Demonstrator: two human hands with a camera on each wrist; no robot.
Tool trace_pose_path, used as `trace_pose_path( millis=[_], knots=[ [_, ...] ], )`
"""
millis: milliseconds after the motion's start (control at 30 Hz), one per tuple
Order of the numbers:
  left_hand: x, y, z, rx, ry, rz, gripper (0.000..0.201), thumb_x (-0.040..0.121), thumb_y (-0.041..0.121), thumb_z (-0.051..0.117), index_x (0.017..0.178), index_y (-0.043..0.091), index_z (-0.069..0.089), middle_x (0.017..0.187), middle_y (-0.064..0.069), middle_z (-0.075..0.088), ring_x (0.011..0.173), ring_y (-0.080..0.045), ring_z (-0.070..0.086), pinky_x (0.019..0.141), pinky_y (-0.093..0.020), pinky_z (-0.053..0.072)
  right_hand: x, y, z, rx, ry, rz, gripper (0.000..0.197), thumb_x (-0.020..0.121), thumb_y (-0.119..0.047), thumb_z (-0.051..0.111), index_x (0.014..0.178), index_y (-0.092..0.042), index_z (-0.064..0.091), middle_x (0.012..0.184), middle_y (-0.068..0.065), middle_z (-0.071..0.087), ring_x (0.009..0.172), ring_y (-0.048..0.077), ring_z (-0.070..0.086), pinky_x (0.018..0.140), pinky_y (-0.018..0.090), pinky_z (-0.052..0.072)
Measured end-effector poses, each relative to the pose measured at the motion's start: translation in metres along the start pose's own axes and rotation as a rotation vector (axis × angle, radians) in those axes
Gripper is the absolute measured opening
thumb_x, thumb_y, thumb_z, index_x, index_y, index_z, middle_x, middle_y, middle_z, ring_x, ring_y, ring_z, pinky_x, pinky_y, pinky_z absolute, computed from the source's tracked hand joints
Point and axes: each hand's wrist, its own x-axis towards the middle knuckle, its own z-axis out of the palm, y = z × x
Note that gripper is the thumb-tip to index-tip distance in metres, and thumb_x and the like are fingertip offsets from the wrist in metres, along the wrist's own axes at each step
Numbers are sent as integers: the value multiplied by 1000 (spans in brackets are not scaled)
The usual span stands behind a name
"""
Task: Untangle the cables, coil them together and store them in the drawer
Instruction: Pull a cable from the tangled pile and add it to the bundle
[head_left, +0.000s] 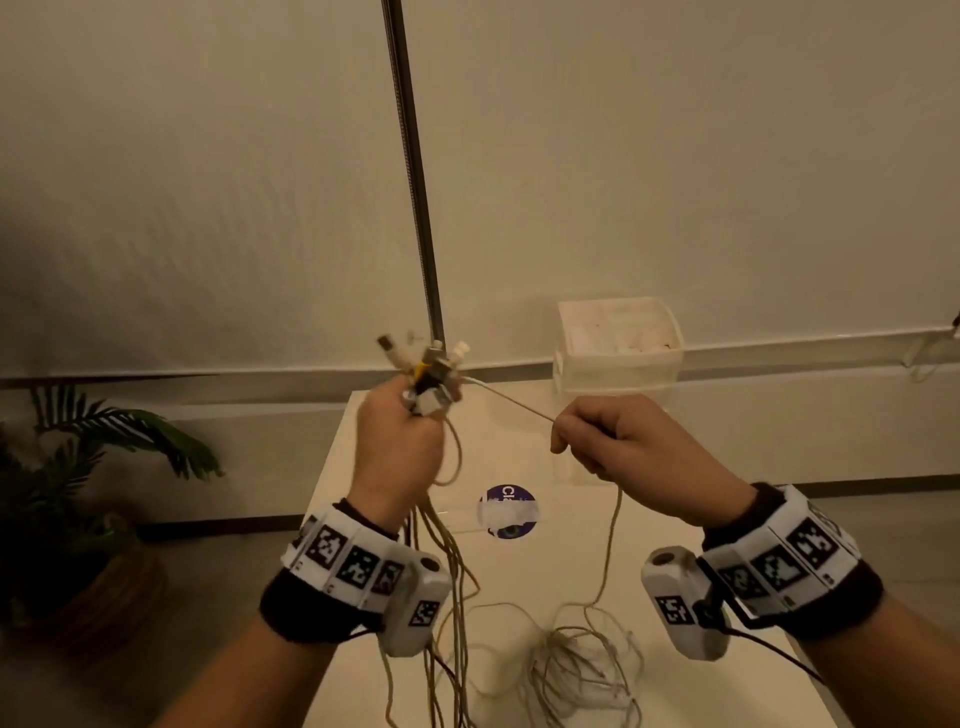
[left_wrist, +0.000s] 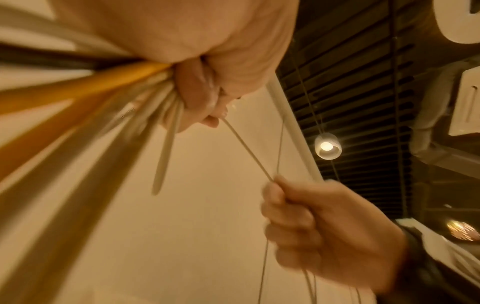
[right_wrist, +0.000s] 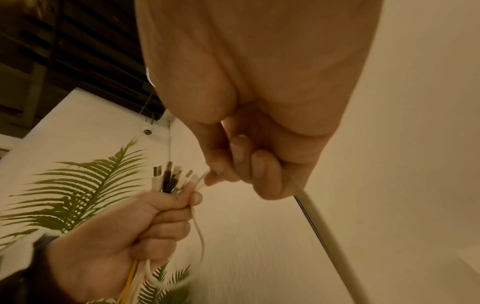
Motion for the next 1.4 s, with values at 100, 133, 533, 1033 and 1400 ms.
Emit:
trace_pose_path(
  millis=[100, 133, 533, 1033, 1400],
  knots=[
    [19, -6, -28, -173, 227, -169, 17, 91, 20, 62, 77, 24, 70, 53, 12, 51, 50, -14, 40, 52, -31, 30, -5, 15, -1, -14, -20, 18, 28, 97, -25, 49, 76, -20, 67, 53, -8, 50, 54, 9, 44, 59, 32, 39],
    [25, -7, -38, -204, 334, -198, 15, 91, 22, 62, 78, 22, 69, 58, 10, 54, 52, -15, 45, 53, -32, 34, -6, 20, -2, -25, -16, 26, 28, 97, -25, 49, 76, -21, 67, 53, -8, 50, 54, 10, 44, 59, 33, 39],
    [-16, 13, 14, 182, -241, 343, 23, 84, 1, 68, 99, 17, 74, 93, 0, 75, 85, -14, 70, 74, -36, 56, 22, 6, 10, -147, -3, -26, 34, 94, -14, 50, 64, -27, 60, 55, -6, 52, 50, 3, 46, 51, 17, 34],
    [14, 9, 11, -20, -27, -57, 22, 93, 1, 54, 83, 14, 68, 58, 11, 60, 46, -11, 43, 47, -27, 33, 5, 16, -7, 331, -37, 77, 26, 100, -11, 46, 88, -5, 69, 56, 1, 48, 52, 15, 37, 55, 30, 32],
    [3, 12, 15, 66, -266, 152, 15, 90, 11, 67, 100, 21, 72, 101, 14, 72, 94, 7, 65, 79, -13, 50, 15, 22, -3, 329, -43, 172, 27, 100, -11, 46, 86, -1, 67, 56, 1, 40, 49, 9, 32, 50, 22, 29]
  ],
)
